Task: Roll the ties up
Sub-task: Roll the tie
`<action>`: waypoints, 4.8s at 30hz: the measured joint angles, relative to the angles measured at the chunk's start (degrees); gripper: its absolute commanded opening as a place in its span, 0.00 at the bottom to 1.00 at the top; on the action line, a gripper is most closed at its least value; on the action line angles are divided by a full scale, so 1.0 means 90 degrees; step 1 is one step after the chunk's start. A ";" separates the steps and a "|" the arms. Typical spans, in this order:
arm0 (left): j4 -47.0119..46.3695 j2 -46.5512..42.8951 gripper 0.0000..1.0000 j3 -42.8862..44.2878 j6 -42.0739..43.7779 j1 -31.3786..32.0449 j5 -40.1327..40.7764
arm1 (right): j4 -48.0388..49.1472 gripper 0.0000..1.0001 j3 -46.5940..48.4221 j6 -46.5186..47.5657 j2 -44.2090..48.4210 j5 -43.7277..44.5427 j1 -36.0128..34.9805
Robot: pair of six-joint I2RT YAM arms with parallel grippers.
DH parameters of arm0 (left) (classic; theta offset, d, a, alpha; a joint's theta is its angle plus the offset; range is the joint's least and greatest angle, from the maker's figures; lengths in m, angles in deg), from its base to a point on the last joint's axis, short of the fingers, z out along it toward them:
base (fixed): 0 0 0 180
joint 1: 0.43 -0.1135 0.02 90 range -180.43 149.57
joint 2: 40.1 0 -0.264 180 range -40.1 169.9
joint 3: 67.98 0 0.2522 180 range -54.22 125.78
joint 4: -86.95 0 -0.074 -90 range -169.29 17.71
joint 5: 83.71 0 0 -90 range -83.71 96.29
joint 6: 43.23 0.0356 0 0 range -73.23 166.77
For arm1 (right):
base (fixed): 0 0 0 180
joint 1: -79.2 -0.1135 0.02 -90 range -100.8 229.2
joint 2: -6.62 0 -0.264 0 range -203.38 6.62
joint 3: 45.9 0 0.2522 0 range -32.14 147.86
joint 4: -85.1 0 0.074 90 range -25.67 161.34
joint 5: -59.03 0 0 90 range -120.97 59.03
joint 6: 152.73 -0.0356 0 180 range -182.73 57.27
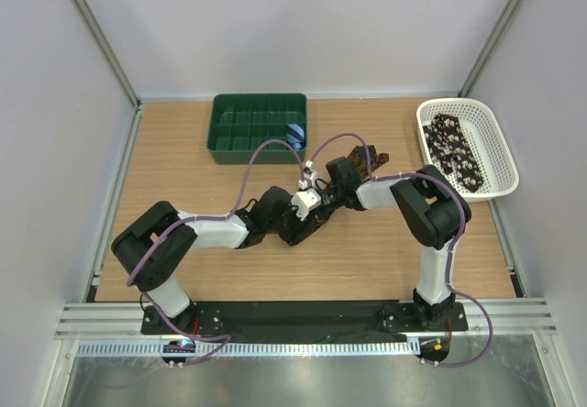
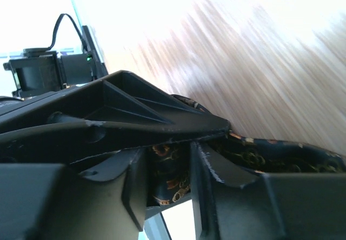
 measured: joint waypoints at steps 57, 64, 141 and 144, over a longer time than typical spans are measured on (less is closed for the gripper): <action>0.0549 -0.0449 0.71 -0.0129 0.0095 0.0180 0.0486 | 0.0328 0.21 -0.0384 0.0168 -0.0124 -0.0248 0.0308; 0.1025 -0.2285 0.97 -0.0534 -0.0364 0.0185 0.0916 | 0.0328 0.19 -0.0386 0.0170 -0.0124 -0.0250 0.0308; 0.1525 0.0221 0.31 0.0916 0.0194 0.0296 0.0206 | 0.0114 0.46 -0.0478 0.0107 0.0117 0.0010 0.0313; 0.1528 0.0216 0.29 0.0918 0.0197 0.0323 0.0262 | -0.0007 0.48 -0.0478 0.0075 0.0206 0.0080 0.0338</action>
